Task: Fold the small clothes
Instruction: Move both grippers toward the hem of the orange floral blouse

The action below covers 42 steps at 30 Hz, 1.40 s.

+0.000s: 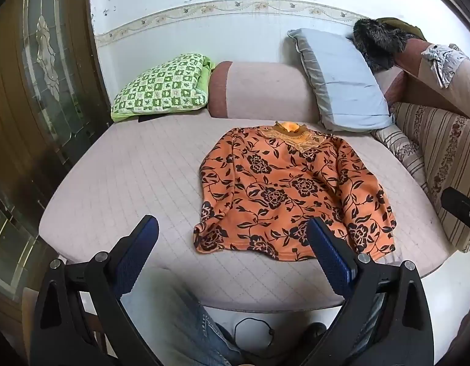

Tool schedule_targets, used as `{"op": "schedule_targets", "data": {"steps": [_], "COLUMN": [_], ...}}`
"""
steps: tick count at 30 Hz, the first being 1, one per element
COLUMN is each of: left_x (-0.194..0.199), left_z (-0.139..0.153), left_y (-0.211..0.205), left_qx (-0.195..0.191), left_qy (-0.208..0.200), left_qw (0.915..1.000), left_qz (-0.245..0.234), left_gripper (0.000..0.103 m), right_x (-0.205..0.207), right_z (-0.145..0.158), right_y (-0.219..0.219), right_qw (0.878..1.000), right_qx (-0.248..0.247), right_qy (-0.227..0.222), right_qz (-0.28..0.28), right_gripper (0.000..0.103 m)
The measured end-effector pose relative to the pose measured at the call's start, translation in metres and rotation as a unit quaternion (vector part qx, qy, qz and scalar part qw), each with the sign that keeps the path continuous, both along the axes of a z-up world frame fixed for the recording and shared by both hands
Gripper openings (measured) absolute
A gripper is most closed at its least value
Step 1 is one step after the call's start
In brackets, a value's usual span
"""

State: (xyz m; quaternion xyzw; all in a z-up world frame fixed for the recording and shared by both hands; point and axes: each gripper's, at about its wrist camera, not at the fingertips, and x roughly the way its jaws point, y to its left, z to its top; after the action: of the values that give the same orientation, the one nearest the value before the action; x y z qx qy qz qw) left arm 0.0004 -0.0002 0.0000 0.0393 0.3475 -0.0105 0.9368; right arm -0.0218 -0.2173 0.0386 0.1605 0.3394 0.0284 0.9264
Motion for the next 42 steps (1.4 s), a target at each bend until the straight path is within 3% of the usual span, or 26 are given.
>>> {"op": "schedule_targets", "data": {"steps": [6, 9, 42], "left_x": [0.0, 0.0, -0.005], "left_z": [0.001, 0.004, 0.009], "left_y": [-0.006, 0.004, 0.011], "left_qx": [0.002, -0.019, -0.037], "left_qy": [-0.003, -0.006, 0.001], "left_qw": [1.0, 0.9998, 0.9993], "left_qz": [0.007, 0.005, 0.0], "left_gripper": [0.098, 0.098, 0.098], "right_x": [0.002, 0.001, -0.004], "right_z": [0.011, 0.013, 0.02], "right_y": [0.006, 0.01, 0.024], "right_qw": [0.999, 0.998, 0.998], "right_qx": [-0.03, -0.053, -0.061], "right_qy": [0.004, 0.004, 0.004], "right_qz": [-0.014, -0.029, -0.014], "right_gripper": [0.077, 0.077, 0.076]}}
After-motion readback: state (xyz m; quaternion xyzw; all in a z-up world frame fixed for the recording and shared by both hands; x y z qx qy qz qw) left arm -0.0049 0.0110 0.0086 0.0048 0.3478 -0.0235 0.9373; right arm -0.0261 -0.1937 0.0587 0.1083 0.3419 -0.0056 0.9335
